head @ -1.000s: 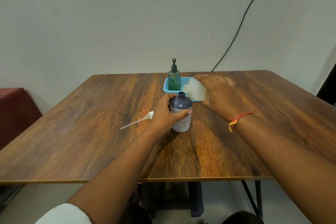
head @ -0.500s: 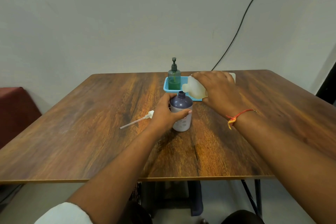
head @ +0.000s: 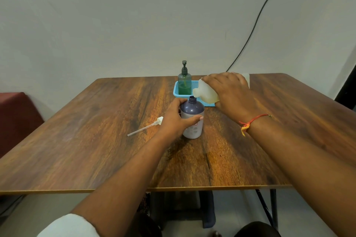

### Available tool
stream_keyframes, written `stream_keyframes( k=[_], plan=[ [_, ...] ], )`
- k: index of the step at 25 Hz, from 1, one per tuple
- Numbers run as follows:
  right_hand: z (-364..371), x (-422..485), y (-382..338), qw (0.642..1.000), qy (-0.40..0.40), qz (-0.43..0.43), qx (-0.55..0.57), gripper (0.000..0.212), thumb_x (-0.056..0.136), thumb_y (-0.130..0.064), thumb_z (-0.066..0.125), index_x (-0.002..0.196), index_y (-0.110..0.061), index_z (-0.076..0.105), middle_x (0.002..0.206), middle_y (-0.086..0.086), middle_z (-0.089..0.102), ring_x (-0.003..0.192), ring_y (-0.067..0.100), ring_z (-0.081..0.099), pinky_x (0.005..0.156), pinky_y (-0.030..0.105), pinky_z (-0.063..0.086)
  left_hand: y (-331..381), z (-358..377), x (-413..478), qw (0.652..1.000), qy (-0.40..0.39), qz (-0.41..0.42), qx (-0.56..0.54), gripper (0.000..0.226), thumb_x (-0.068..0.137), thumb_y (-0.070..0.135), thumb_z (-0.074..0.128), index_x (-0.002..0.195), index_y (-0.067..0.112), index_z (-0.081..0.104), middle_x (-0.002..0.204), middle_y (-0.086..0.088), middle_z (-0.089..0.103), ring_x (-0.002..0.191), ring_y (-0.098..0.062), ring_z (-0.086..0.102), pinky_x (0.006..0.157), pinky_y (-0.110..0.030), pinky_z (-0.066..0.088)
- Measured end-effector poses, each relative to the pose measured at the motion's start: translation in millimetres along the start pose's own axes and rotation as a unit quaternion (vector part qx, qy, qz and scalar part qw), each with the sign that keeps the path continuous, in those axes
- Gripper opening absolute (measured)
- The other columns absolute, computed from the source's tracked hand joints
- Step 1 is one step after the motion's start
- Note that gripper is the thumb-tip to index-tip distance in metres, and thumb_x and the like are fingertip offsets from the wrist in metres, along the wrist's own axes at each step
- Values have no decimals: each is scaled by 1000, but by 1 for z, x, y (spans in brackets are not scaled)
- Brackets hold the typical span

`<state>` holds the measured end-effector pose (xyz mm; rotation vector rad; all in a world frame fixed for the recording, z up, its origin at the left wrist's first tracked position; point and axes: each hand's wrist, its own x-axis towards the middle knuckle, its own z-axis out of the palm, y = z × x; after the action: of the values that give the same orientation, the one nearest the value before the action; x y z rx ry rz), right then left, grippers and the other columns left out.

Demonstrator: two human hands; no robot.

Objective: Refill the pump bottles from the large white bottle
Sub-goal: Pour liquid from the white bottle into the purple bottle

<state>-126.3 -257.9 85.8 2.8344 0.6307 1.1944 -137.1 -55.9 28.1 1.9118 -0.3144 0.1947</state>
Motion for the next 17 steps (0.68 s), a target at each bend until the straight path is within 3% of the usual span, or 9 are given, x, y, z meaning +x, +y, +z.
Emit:
stream_keyframes(
  k=[17],
  plan=[
    [0,0,-2,1000,11,-9,-4,66,83,-9,75,141,-25,48,138,2,58,126,30,51,111,53,33,1,0,0,1000,0,2,-1,63,75,28,88,125,33,49,122,15,57,102,5,56,73,-11,46]
  ],
)
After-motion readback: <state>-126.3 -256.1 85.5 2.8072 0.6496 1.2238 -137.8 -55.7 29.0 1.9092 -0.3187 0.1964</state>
